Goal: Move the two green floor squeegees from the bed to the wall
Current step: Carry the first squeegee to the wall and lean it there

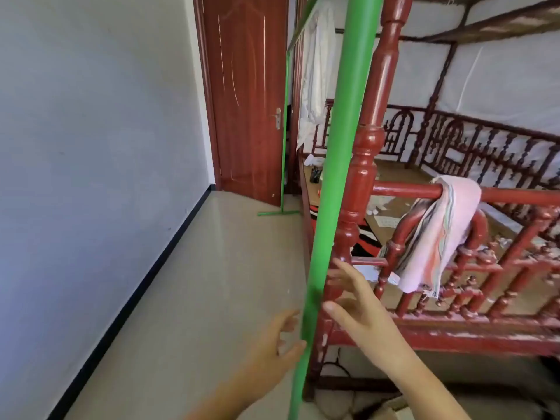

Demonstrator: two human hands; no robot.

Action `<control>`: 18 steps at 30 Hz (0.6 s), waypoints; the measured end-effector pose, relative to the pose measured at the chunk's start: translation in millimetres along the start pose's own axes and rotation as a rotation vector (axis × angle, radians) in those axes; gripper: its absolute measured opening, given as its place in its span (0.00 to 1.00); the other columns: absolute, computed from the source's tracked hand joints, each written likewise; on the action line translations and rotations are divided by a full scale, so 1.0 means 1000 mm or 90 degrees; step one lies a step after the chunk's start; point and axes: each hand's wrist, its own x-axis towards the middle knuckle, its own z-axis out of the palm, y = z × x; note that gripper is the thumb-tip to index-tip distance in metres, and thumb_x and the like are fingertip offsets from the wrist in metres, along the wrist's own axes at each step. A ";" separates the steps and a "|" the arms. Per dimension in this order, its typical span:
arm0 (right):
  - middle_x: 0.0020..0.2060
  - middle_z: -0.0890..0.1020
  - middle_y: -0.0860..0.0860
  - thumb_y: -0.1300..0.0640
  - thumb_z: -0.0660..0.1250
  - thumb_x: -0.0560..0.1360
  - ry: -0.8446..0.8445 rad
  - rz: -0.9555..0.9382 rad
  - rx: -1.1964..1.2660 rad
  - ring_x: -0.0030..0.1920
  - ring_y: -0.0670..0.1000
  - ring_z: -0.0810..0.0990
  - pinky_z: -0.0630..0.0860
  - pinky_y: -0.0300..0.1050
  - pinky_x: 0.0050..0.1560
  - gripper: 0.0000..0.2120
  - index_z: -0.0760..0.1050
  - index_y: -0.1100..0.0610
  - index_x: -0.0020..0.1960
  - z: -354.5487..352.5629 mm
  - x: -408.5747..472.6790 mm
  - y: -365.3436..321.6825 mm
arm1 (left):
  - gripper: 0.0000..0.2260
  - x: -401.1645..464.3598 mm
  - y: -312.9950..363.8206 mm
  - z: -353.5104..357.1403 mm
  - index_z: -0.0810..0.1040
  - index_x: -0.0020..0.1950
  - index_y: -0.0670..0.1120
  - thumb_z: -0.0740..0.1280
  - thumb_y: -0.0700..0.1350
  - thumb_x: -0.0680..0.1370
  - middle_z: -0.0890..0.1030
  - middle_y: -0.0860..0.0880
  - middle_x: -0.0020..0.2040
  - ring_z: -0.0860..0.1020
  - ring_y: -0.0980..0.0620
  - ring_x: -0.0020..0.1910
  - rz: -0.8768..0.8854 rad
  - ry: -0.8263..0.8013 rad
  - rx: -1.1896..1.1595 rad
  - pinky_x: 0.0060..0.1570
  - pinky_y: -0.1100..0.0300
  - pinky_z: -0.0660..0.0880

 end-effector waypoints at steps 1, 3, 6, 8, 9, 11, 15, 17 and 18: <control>0.64 0.72 0.39 0.47 0.66 0.70 -0.022 -0.010 0.005 0.64 0.38 0.70 0.70 0.47 0.66 0.30 0.58 0.36 0.68 0.003 0.006 -0.001 | 0.17 0.007 0.004 0.001 0.65 0.55 0.63 0.66 0.45 0.73 0.74 0.60 0.53 0.72 0.65 0.55 -0.008 -0.021 -0.008 0.53 0.70 0.69; 0.60 0.74 0.39 0.53 0.65 0.73 -0.062 -0.005 -0.019 0.62 0.38 0.72 0.72 0.46 0.64 0.26 0.60 0.39 0.67 0.011 0.015 -0.005 | 0.16 0.014 0.009 0.012 0.65 0.56 0.60 0.65 0.43 0.75 0.74 0.59 0.53 0.71 0.65 0.55 -0.056 -0.047 -0.032 0.53 0.72 0.69; 0.53 0.78 0.41 0.58 0.63 0.75 -0.061 -0.005 -0.017 0.56 0.37 0.76 0.75 0.45 0.61 0.20 0.64 0.37 0.59 0.016 0.021 -0.005 | 0.11 0.018 0.003 0.026 0.66 0.52 0.62 0.62 0.46 0.76 0.76 0.55 0.52 0.76 0.54 0.56 -0.114 -0.027 -0.068 0.60 0.54 0.74; 0.51 0.79 0.41 0.59 0.62 0.75 -0.054 -0.006 -0.008 0.55 0.37 0.77 0.76 0.41 0.58 0.20 0.65 0.35 0.57 0.017 0.023 -0.004 | 0.08 0.019 -0.005 0.029 0.67 0.51 0.62 0.60 0.48 0.77 0.78 0.52 0.53 0.77 0.51 0.55 -0.127 -0.009 -0.087 0.61 0.48 0.74; 0.51 0.79 0.42 0.59 0.61 0.75 -0.056 -0.006 -0.003 0.55 0.37 0.77 0.76 0.40 0.57 0.20 0.65 0.35 0.57 0.017 0.025 -0.005 | 0.07 0.019 -0.005 0.030 0.67 0.52 0.61 0.59 0.48 0.78 0.78 0.51 0.54 0.78 0.52 0.55 -0.124 -0.003 -0.092 0.61 0.48 0.74; 0.51 0.79 0.43 0.59 0.61 0.75 -0.062 -0.009 0.007 0.54 0.37 0.77 0.76 0.37 0.55 0.20 0.65 0.34 0.56 0.020 0.027 -0.006 | 0.06 0.016 -0.005 0.028 0.67 0.52 0.61 0.57 0.49 0.78 0.78 0.51 0.53 0.78 0.51 0.55 -0.118 0.008 -0.085 0.60 0.48 0.74; 0.49 0.79 0.42 0.60 0.62 0.75 -0.089 -0.026 0.017 0.55 0.39 0.77 0.76 0.36 0.56 0.20 0.65 0.34 0.53 0.038 0.028 -0.012 | 0.07 0.002 -0.010 0.015 0.67 0.56 0.54 0.57 0.47 0.79 0.77 0.43 0.54 0.77 0.45 0.55 -0.119 0.046 -0.064 0.59 0.47 0.73; 0.49 0.79 0.41 0.60 0.62 0.75 -0.109 -0.038 0.039 0.55 0.41 0.77 0.75 0.37 0.56 0.19 0.66 0.34 0.52 0.051 0.029 -0.016 | 0.07 -0.006 -0.015 0.005 0.67 0.56 0.53 0.57 0.47 0.79 0.77 0.44 0.52 0.77 0.43 0.55 -0.116 0.074 -0.040 0.57 0.48 0.73; 0.49 0.79 0.40 0.59 0.62 0.75 -0.126 -0.040 0.041 0.55 0.41 0.77 0.75 0.35 0.54 0.19 0.66 0.34 0.52 0.059 0.030 -0.019 | 0.06 -0.010 -0.018 -0.001 0.67 0.55 0.53 0.57 0.46 0.79 0.76 0.45 0.51 0.77 0.43 0.54 -0.125 0.095 -0.023 0.56 0.49 0.74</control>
